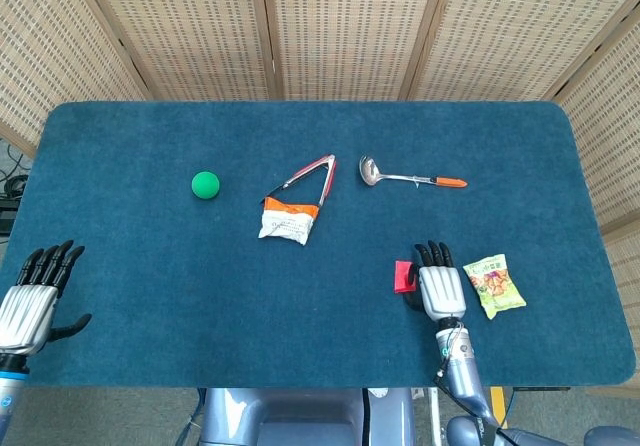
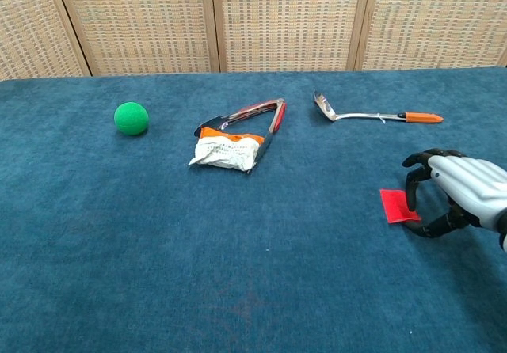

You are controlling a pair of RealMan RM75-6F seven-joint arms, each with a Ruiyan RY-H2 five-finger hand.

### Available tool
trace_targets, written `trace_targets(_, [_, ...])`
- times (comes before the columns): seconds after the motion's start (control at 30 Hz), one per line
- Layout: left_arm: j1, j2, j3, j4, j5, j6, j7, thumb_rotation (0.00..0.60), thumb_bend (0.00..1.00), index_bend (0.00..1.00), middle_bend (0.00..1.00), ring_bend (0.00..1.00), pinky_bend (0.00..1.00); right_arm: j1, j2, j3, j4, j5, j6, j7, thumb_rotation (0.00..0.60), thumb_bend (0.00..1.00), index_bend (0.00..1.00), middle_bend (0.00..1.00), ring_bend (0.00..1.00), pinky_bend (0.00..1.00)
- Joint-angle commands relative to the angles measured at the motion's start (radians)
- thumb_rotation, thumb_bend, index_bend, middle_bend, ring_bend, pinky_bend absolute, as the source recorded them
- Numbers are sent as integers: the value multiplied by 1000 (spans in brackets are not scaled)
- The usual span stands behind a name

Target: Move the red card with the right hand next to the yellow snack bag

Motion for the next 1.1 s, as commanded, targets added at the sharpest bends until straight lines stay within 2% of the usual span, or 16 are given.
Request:
trace_targets(0.03, [0, 0, 0, -1, 1, 0, 0, 600, 218, 0, 0, 0, 0, 0, 1, 1, -2, 1, -1, 0, 600, 346, 573, 160, 0, 0])
trace_targets(1.1, [-3, 1, 3, -4, 8, 3, -3, 600, 218, 0, 0, 0, 0, 10, 1, 5, -3, 3, -5, -5, 600, 363, 592, 162, 0, 0])
